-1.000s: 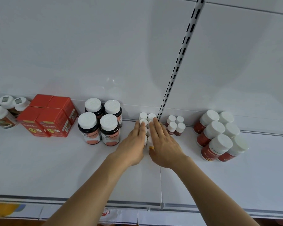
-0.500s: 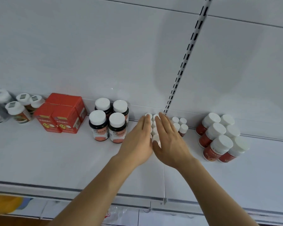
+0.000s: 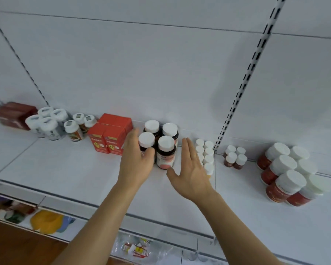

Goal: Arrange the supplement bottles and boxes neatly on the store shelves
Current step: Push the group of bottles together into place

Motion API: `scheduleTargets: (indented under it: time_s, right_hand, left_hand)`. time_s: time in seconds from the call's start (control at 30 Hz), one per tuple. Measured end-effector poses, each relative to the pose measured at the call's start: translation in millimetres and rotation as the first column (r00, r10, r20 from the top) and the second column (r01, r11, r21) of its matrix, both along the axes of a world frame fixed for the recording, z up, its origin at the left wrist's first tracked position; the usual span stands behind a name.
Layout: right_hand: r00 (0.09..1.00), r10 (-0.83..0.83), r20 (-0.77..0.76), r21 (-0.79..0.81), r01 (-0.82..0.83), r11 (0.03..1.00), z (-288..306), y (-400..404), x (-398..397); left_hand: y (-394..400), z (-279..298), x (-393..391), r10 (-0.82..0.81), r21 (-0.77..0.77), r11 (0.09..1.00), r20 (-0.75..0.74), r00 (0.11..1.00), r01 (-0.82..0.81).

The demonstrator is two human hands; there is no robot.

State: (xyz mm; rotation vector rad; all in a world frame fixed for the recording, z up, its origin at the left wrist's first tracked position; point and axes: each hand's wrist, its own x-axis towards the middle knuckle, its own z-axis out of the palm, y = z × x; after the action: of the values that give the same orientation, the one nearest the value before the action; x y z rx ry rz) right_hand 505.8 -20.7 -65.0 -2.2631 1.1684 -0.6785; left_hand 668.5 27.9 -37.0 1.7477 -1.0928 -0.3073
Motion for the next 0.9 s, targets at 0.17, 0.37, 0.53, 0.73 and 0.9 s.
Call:
scheduleTargets:
  time_s: [0.17, 0.37, 0.53, 0.73, 0.9]
  right_hand:
    - [0.991, -0.108, 0.085, 0.138, 0.095, 0.986, -7, -15, 33]
    - [0.939, -0.275, 0.205, 0.361, 0.189, 0.913, -25, -22, 62]
    - [0.916, -0.306, 0.26, 0.419, 0.178, 0.89, -30, -23, 65]
    - [0.904, -0.261, 0.337, 0.39, 0.118, 0.913, -35, -26, 66]
    - [0.876, -0.278, 0.394, 0.454, 0.078, 0.888, -30, -23, 65]
  left_hand:
    - [-8, -18, 44, -0.181, 0.192, 0.952, -0.276, 0.944, 0.239]
    - [-28, -46, 78, -0.464, 0.251, 0.816, -0.253, 0.849, 0.521]
    - [-39, -52, 85, -0.533, 0.159, 0.797, -0.268, 0.802, 0.583]
    - [-47, -65, 88, -0.564, 0.138, 0.776, -0.283, 0.775, 0.615]
    - [-45, -62, 88, -0.565, 0.12, 0.778, -0.298, 0.77, 0.617]
